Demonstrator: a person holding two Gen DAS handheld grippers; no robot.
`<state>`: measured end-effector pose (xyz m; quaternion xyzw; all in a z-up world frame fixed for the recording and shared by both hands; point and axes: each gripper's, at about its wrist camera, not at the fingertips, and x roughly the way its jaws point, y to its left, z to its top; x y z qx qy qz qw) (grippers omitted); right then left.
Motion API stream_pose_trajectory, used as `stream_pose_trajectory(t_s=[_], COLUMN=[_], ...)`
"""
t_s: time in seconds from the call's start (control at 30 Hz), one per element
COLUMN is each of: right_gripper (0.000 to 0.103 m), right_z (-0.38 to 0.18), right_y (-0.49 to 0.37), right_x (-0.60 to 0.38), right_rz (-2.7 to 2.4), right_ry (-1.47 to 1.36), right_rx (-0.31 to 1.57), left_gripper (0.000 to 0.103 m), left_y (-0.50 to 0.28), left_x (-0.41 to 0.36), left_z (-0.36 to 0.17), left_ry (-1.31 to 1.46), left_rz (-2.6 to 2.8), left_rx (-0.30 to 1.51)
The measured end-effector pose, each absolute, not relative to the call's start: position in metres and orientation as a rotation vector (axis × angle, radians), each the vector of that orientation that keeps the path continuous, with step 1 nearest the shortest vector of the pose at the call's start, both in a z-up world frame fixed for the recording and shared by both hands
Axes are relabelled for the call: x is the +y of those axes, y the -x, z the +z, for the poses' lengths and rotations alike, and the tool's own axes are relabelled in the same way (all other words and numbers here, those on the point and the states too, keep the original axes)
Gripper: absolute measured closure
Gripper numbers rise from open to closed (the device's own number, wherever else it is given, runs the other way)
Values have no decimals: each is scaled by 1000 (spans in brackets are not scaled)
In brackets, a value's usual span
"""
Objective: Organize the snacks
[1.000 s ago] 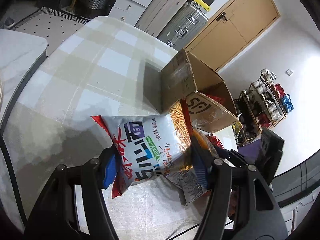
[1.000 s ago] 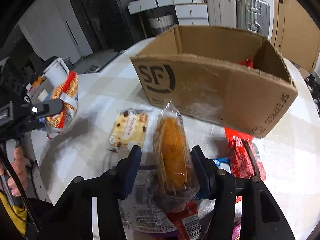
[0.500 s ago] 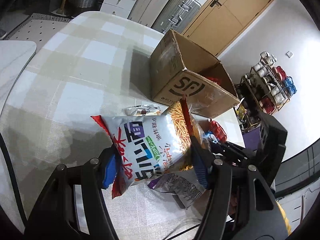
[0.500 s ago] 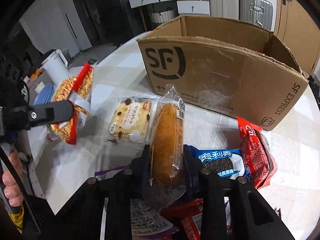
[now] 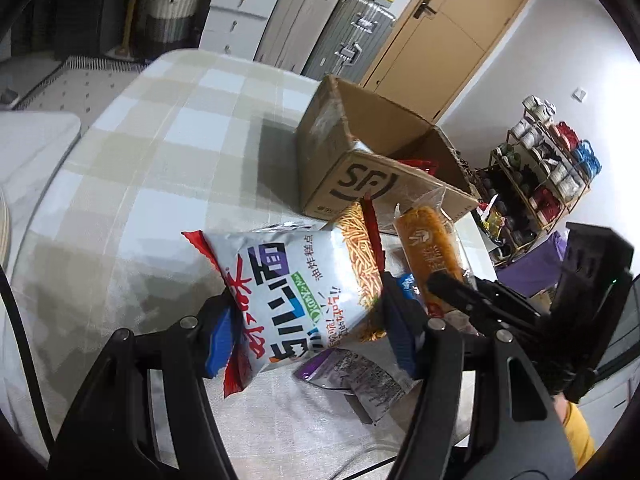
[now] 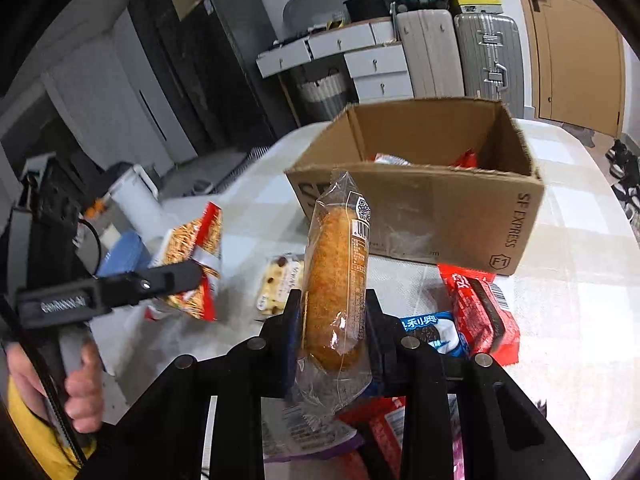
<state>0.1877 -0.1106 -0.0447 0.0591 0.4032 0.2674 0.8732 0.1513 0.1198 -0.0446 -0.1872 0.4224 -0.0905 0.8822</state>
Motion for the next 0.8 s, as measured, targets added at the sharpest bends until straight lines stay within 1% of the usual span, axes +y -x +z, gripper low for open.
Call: stream_pose_trajectory(t_s=[0.13,0.33,0.6,0.8], right_gripper=[74,74,74,74], right_z=[-35,-29,-32,-28], right_y=[-175,-148,-124,-117], right_x=[-120,-144,-181,-186], right_rz=[577,575,542,531], right_ry=[-152,-213,-323,-353], right_rx=[824,816,826,819], left_gripper=[42,42,42,42], left_y=[-142,-136,-124,-117], left_x=[97,64,21,0], left_z=[-31,-21,-20,-22], left_ry=[315,277,192,143], left_rz=[-188,-210,-204,-206], left_rx=[839,803,814,807])
